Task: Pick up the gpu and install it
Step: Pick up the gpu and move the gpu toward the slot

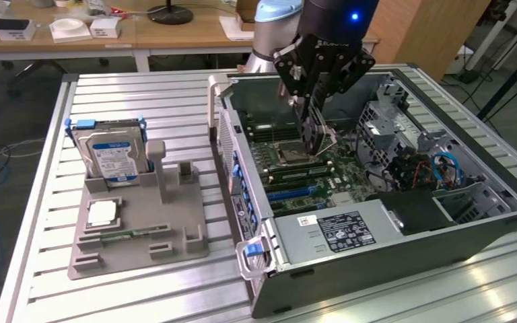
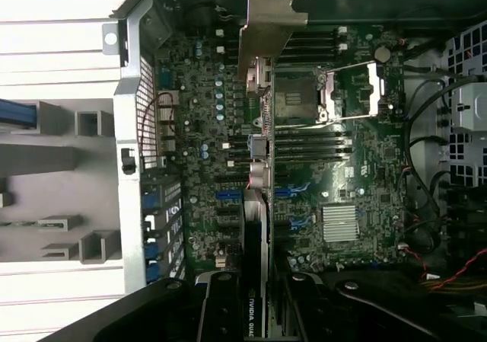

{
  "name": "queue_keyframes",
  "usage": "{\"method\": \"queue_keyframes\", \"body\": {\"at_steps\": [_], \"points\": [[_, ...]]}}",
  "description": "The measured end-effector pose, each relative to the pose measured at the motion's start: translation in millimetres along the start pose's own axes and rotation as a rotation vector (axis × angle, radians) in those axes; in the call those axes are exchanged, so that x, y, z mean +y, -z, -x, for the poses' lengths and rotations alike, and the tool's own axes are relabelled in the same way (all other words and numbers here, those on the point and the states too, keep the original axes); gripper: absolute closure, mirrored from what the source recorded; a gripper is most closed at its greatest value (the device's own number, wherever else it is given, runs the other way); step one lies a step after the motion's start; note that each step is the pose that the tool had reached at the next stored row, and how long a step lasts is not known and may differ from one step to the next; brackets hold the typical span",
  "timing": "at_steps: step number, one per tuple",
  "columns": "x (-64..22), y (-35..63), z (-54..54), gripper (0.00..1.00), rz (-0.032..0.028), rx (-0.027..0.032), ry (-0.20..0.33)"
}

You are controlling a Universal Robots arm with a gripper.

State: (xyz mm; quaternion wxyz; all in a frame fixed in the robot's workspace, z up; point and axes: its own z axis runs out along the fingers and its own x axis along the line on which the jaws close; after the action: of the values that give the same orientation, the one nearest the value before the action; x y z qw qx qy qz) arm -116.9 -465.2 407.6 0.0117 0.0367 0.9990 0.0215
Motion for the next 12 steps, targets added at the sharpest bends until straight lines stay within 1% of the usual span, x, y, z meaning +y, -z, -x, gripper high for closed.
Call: {"method": "queue_keyframes", "body": {"at_steps": [12], "points": [[1.2, -0.4, 16.9, 0.74, 0.0000, 0.0001, 0.000]]}}
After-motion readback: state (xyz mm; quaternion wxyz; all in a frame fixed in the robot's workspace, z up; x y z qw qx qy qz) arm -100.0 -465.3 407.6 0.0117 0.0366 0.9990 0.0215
